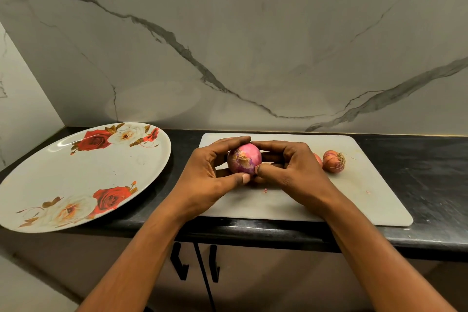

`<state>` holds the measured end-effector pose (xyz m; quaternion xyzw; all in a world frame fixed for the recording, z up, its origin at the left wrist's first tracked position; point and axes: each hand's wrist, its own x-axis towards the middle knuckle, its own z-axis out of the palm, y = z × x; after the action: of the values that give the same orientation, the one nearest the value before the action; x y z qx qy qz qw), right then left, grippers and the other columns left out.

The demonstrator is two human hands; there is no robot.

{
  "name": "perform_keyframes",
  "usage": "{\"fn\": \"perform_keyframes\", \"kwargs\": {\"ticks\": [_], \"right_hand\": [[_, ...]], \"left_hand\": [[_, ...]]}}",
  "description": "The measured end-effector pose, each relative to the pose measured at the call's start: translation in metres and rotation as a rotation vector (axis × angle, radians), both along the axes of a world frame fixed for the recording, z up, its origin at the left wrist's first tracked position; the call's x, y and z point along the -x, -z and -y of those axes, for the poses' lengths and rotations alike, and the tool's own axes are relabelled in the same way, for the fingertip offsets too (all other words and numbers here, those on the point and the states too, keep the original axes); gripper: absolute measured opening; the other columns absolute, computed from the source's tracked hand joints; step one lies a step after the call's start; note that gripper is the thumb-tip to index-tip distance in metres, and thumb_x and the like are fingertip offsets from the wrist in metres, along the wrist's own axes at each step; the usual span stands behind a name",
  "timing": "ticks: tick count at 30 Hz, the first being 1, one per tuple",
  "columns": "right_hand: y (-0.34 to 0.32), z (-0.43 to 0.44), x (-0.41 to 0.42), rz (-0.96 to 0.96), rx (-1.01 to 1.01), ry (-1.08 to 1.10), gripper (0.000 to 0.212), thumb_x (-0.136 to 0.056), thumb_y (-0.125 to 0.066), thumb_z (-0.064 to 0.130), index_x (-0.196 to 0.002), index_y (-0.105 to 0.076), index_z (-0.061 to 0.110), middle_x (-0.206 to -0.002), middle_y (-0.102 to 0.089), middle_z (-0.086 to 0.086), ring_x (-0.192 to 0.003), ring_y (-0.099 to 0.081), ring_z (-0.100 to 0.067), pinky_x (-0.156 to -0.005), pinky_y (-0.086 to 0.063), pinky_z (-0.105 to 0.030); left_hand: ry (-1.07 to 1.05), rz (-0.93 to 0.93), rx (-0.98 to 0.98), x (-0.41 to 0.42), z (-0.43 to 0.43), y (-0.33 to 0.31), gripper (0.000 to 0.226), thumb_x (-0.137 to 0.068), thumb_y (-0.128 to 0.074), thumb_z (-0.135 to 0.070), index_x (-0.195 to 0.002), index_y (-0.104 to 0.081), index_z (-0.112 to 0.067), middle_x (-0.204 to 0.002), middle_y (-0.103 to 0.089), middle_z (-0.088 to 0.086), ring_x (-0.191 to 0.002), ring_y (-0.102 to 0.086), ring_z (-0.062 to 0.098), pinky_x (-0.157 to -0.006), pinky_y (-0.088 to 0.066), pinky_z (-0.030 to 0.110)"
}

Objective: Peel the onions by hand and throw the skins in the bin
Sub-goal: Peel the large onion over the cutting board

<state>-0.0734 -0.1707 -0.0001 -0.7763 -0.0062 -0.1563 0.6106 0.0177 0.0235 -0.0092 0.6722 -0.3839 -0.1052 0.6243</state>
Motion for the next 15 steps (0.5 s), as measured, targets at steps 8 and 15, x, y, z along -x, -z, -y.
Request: {"fn": "perform_keyframes", "kwargs": {"ticks": [8,15], "right_hand": [[0.0002,-0.0017,-0.0005,0.017,-0.062,-0.011,0.043,-0.092,-0.069,-0.006,-0.128,-0.074,0.016,-0.111,-0.081,-0.004,-0.097,-0.08,-0.023,-0.082,-0.066,-0.04],[0.0008,-0.001,-0.0026,0.074,-0.077,0.134,0.016,-0.095,-0.073,-0.001,-0.106,-0.081,0.005,-0.091,-0.082,-0.009,-0.081,-0.081,-0.028,-0.079,-0.067,-0.042]], "left_hand": [[0.021,-0.12,0.104,-0.0002,-0.0007,-0.0017,0.068,-0.077,-0.086,-0.004,-0.14,-0.065,-0.016,-0.138,-0.067,0.006,-0.125,-0.067,0.032,-0.1,-0.058,0.053],[-0.037,-0.161,0.171,-0.0018,0.0011,0.0003,0.07,-0.074,-0.087,-0.004,-0.138,-0.065,-0.022,-0.14,-0.063,0.008,-0.122,-0.068,0.032,-0.096,-0.06,0.042]]}}
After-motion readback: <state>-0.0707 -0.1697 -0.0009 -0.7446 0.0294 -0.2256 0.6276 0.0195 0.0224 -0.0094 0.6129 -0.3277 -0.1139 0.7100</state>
